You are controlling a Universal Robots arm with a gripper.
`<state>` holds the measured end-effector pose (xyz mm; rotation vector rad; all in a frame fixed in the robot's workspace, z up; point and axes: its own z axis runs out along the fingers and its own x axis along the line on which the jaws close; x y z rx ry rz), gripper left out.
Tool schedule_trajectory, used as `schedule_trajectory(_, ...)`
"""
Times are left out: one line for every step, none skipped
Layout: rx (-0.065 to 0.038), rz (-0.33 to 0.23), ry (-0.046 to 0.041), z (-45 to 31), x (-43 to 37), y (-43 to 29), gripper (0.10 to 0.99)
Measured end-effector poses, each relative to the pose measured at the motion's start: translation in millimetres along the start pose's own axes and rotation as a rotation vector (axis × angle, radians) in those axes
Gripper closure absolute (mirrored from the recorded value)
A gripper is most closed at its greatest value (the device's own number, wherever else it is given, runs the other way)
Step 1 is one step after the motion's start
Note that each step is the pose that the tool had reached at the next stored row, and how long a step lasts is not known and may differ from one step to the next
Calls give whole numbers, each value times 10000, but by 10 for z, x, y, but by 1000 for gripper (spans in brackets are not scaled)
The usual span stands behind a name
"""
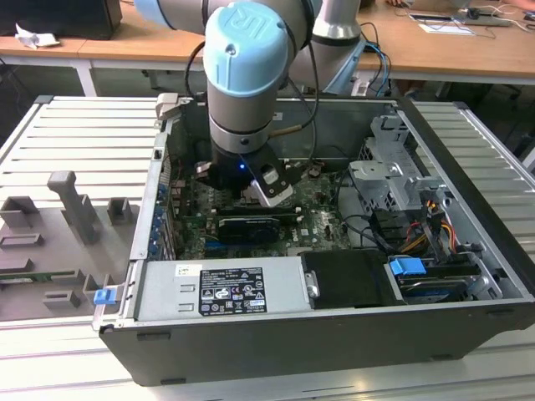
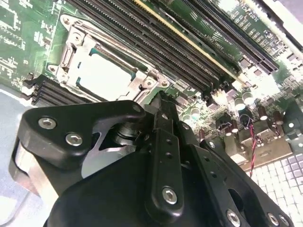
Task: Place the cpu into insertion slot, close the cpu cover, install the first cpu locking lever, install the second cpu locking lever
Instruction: 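Install the second cpu locking lever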
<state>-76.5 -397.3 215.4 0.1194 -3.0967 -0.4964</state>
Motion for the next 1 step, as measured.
schedule_trajectory(0, 0, -1, 0, 0, 0, 980)
